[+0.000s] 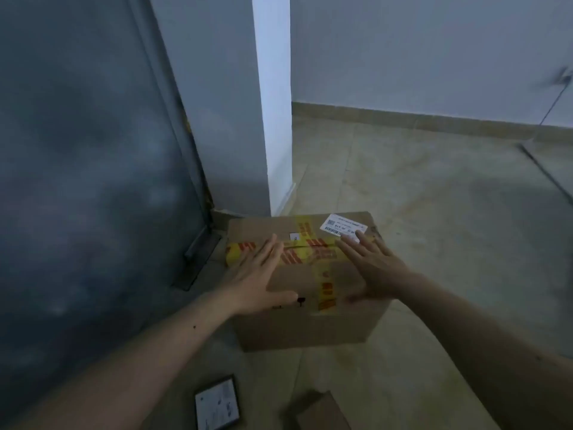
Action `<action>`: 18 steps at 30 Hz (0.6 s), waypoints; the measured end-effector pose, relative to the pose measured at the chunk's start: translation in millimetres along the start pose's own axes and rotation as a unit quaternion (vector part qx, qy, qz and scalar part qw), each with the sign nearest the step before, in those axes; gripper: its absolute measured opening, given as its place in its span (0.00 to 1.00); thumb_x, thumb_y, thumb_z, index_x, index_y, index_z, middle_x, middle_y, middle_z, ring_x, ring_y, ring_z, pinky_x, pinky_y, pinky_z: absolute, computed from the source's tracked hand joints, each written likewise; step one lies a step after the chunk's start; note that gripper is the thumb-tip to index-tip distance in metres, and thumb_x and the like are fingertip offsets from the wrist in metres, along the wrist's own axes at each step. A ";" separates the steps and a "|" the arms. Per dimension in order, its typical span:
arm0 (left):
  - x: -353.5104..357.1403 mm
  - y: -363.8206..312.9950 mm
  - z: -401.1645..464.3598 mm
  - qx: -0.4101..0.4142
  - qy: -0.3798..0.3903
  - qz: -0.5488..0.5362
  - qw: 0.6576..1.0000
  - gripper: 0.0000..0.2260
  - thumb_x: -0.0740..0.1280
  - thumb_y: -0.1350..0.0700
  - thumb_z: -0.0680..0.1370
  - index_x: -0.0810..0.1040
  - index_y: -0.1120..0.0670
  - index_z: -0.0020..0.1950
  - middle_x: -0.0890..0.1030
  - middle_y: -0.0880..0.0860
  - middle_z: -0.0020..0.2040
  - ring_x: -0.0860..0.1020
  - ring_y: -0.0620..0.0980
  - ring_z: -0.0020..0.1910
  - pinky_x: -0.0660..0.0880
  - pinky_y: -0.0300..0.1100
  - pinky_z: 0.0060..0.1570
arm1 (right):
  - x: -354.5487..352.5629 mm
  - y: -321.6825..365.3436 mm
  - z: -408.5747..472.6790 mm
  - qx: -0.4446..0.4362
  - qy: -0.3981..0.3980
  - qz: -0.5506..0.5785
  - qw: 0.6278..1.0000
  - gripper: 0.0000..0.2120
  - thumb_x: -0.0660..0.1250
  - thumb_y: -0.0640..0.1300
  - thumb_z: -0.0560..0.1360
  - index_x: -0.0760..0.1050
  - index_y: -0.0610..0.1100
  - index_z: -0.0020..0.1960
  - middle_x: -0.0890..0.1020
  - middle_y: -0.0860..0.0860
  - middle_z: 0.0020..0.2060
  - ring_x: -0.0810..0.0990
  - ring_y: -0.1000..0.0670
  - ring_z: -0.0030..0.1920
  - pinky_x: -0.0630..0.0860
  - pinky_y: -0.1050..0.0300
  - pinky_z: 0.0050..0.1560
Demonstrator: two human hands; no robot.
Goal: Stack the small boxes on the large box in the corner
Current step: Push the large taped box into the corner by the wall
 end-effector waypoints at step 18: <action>68.8 54.0 67.4 0.014 -0.114 0.171 0.978 0.52 0.59 0.27 0.70 0.35 0.52 0.78 0.34 0.51 0.79 0.38 0.48 0.78 0.40 0.49 0.76 | 58.3 -4.8 54.2 -0.029 -0.113 -0.036 0.993 0.55 0.67 0.71 0.65 0.33 0.59 0.76 0.40 0.52 0.79 0.41 0.39 0.79 0.47 0.35 0.75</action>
Point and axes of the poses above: each hand's wrist, its own z-axis towards the middle knuckle, its own x-axis out of the palm, y = z × x, the point moved 1 cm from there along z, towards the middle knuckle
